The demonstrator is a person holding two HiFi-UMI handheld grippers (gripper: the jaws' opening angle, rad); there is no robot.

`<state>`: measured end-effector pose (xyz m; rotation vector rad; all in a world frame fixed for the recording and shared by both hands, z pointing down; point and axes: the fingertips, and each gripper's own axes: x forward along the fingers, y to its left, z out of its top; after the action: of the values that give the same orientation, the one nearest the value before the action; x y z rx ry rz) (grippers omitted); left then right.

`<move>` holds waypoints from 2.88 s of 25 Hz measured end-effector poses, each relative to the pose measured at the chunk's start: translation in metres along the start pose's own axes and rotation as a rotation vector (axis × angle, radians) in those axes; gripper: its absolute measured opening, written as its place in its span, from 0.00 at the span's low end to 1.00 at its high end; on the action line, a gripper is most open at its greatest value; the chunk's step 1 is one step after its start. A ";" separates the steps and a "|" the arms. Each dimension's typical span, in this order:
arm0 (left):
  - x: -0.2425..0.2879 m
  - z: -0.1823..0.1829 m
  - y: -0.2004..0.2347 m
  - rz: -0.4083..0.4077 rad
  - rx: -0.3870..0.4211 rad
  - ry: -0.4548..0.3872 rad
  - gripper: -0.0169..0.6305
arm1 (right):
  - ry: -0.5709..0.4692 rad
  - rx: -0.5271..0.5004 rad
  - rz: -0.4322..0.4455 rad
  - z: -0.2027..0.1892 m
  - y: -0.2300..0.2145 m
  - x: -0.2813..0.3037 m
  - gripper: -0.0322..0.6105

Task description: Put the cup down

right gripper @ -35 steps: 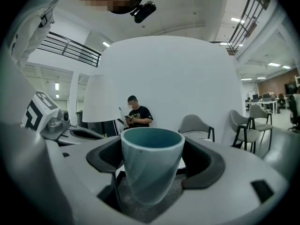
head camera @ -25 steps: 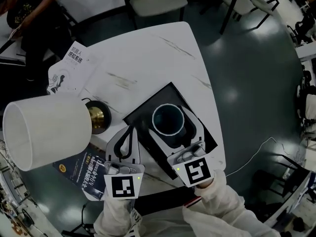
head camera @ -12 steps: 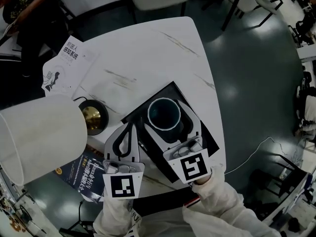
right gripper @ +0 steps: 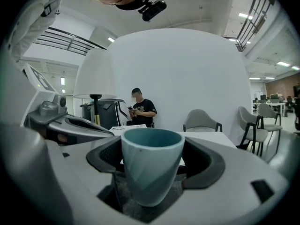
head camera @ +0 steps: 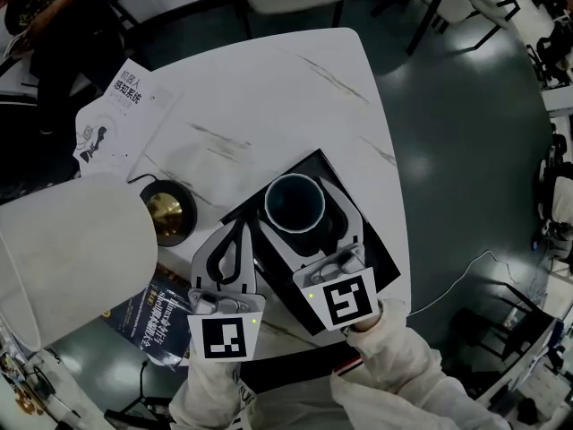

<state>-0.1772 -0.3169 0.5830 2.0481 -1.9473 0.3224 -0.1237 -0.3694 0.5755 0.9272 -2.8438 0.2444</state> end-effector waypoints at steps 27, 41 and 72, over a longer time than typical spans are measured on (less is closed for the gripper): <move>0.009 -0.007 0.000 0.014 0.000 0.025 0.04 | 0.000 -0.016 0.019 -0.002 -0.003 0.007 0.66; 0.006 -0.005 0.004 0.042 -0.006 0.020 0.04 | 0.016 -0.006 0.032 -0.004 0.000 0.005 0.66; -0.013 0.000 0.000 0.036 -0.032 -0.002 0.04 | 0.102 -0.089 0.193 -0.008 0.017 -0.008 0.76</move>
<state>-0.1780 -0.3044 0.5779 1.9963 -1.9800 0.2947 -0.1264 -0.3496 0.5801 0.6060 -2.8240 0.1782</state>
